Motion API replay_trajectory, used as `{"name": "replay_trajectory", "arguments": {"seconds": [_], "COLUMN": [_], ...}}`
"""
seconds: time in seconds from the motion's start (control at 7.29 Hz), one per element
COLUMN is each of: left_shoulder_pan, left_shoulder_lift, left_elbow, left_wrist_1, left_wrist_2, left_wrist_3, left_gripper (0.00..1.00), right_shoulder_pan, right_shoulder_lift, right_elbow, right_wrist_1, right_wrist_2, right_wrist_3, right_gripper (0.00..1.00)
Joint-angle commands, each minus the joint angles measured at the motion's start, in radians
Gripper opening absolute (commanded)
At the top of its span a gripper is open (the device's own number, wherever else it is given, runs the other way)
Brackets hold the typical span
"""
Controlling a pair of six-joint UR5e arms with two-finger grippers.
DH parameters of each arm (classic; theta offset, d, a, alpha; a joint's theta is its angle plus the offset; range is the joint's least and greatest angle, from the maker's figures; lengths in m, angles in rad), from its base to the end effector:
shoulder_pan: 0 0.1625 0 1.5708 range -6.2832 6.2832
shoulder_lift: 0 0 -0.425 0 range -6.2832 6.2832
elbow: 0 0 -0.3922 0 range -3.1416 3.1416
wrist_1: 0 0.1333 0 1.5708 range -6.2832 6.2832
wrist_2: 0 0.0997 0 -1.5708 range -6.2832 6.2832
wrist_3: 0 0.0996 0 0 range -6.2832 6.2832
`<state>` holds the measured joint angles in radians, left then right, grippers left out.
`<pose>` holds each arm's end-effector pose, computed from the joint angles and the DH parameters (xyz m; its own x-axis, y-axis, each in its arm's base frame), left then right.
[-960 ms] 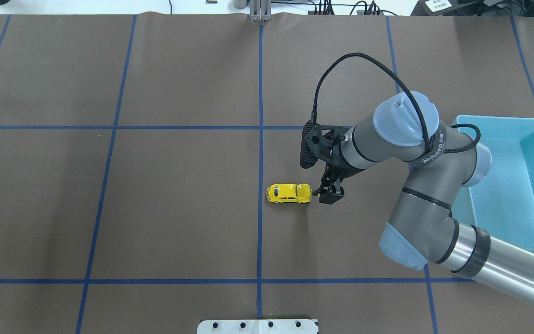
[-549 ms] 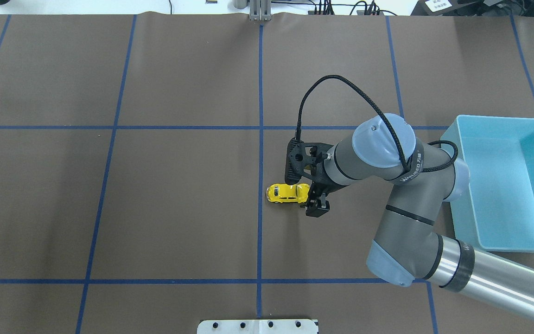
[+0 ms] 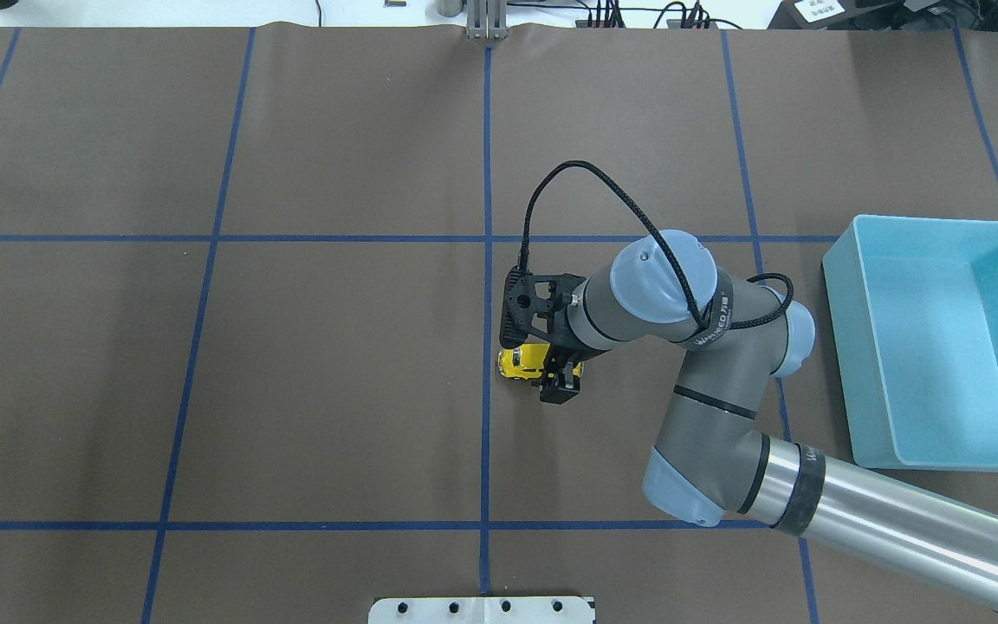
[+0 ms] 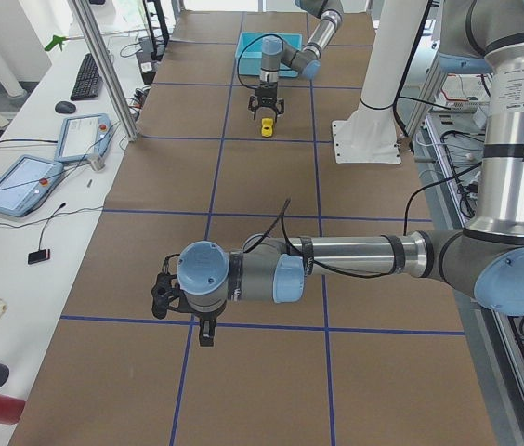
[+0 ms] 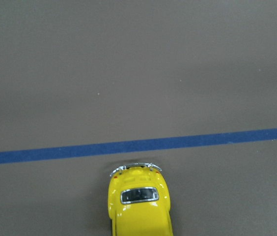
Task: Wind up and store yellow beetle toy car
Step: 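Close the right gripper on the yellow car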
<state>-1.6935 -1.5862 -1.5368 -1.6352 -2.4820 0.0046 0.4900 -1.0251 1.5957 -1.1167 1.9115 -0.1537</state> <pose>-0.1155 -0.4906 0.6511 0.6132 -0.0345 -0.7892 0.1194 0.9916 0.0494 -0.5553 -0.4095 0.2775 0.1192 -0.9920 0.0407 0.4822 0.0936 0.8710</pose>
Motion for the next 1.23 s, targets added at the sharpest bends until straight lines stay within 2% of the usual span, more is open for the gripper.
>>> {"name": "replay_trajectory", "arguments": {"seconds": [0.0, 0.14, 0.27, 0.41, 0.55, 0.69, 0.96, 1.1], "left_shoulder_pan": [0.000, 0.000, 0.000, 0.000, 0.000, 0.000, 0.000, 0.000], "left_shoulder_lift": [0.002, 0.002, 0.002, 0.002, 0.000, 0.002, 0.000, 0.000], "left_elbow": [0.000, 0.001, 0.001, 0.001, 0.000, 0.001, 0.000, 0.000], "left_wrist_1": [0.000, 0.000, 0.000, 0.000, 0.000, 0.000, 0.000, 0.000], "left_wrist_2": [0.000, 0.000, 0.000, 0.000, 0.000, 0.000, 0.000, 0.000], "left_wrist_3": [0.000, 0.000, 0.000, 0.000, 0.000, 0.000, 0.000, 0.000], "left_gripper": [1.00, 1.00, 1.00, 1.00, 1.00, 1.00, 1.00, 1.00], "right_shoulder_pan": [-0.016, -0.024, -0.031, -0.042, -0.047, -0.048, -0.024, 0.026], "right_shoulder_lift": [0.002, 0.002, 0.003, 0.003, 0.000, 0.000, -0.009, -0.013], "right_elbow": [-0.017, -0.017, -0.017, -0.016, -0.013, 0.003, 0.113, 0.178], "right_wrist_1": [0.003, 0.005, 0.005, 0.005, 0.005, 0.008, -0.014, -0.079], "right_wrist_2": [-0.002, -0.021, -0.026, -0.035, -0.035, -0.029, 0.003, 0.050], "right_wrist_3": [0.019, 0.022, 0.025, 0.026, 0.026, 0.051, 0.068, 0.068], "right_gripper": [1.00, 1.00, 0.94, 0.31, 0.00, 0.00, 0.00, 0.00]}}
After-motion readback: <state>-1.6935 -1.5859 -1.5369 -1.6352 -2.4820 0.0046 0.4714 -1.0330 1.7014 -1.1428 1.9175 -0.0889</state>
